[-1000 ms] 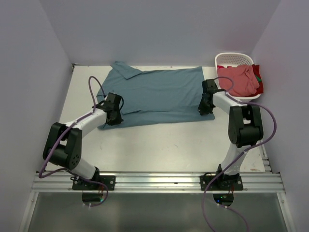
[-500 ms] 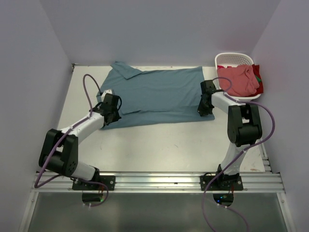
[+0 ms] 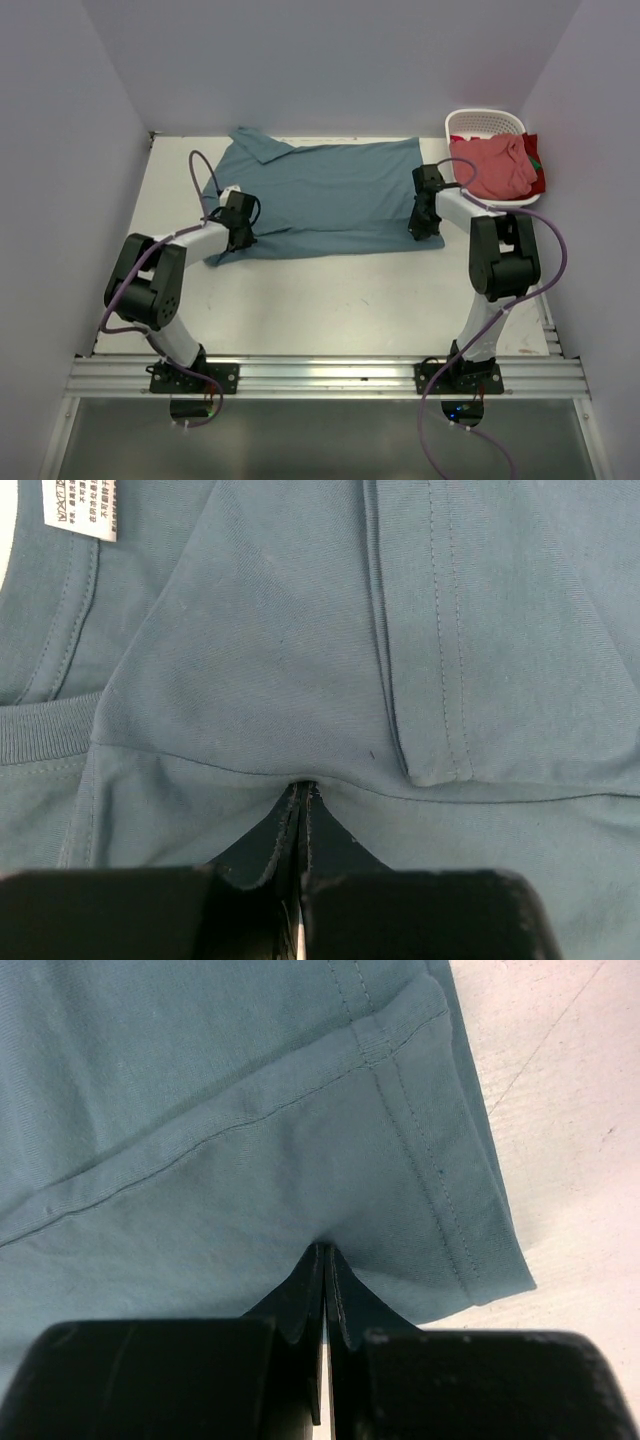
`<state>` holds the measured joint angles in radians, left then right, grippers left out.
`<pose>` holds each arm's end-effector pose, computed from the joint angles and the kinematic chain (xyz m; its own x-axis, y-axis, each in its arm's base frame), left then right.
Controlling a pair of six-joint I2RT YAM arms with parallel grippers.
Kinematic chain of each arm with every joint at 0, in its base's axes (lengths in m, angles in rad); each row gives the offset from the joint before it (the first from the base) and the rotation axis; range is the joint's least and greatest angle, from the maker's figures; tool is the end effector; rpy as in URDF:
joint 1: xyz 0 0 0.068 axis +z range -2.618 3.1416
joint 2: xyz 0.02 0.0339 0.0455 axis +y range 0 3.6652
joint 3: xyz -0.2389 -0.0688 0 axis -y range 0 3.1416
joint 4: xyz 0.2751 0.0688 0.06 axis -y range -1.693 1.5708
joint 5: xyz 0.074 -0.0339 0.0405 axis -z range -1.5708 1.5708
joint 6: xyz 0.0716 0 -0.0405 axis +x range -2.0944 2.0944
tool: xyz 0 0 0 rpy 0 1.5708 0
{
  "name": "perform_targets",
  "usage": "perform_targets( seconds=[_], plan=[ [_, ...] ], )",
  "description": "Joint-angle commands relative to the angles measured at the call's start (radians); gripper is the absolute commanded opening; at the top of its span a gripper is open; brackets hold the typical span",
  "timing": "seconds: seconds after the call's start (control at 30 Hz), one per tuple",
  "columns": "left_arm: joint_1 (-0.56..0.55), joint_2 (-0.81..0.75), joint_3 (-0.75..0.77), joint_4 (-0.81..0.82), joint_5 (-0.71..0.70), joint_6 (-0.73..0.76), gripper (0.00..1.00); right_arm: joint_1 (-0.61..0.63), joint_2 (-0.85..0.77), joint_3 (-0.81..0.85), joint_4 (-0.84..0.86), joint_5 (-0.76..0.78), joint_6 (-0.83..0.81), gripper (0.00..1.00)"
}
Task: Fold and stack the t-shirts
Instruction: Fold the tshirt
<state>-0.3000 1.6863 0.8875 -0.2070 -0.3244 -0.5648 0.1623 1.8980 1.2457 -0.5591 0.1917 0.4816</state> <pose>0.3491 -0.0841 0.0757 -0.7442 -0.3008 -0.5963 -0.3330 0.9411 -0.0592 0.3995 0.0516 0.0853 -0.8616 0.3197 -0.3943 0.3459 0.9382 0.0048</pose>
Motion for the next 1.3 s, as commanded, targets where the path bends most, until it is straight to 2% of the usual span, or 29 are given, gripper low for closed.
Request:
perform_targets(
  seconds=[0.0, 0.2, 0.27, 0.47, 0.57, 0.97, 1.17, 1.27],
  plan=[
    [0.012, 0.072, -0.013, -0.129, 0.071, -0.020, 0.00, 0.014, 0.079, -0.035, -0.142, -0.005, 0.012, 0.00],
    [0.012, -0.039, -0.096, -0.293, 0.177, -0.033, 0.00, 0.025, 0.044, -0.107, -0.266, 0.008, 0.031, 0.00],
    [0.012, -0.078, -0.125, -0.357, 0.194, -0.041, 0.05, 0.029, 0.004, -0.146, -0.269, -0.011, 0.032, 0.00],
    [0.010, -0.152, -0.199, -0.458, 0.362, -0.063, 0.08, 0.040, -0.091, -0.233, -0.311, -0.046, 0.046, 0.00],
    [0.001, -0.186, -0.185, -0.527, 0.396, -0.086, 0.10, 0.049, -0.125, -0.244, -0.346, -0.055, 0.054, 0.00],
    [0.001, -0.391, -0.182, -0.755, 0.374, -0.090, 0.13, 0.063, -0.254, -0.311, -0.429, -0.041, 0.071, 0.00],
    [0.001, -0.442, -0.111, -0.763, 0.329, -0.095, 0.13, 0.065, -0.326, -0.307, -0.415, -0.069, 0.065, 0.00],
    [0.001, -0.519, -0.047, -0.724, 0.334, -0.093, 0.14, 0.086, -0.454, -0.250, -0.404, -0.106, 0.045, 0.03]
  ],
)
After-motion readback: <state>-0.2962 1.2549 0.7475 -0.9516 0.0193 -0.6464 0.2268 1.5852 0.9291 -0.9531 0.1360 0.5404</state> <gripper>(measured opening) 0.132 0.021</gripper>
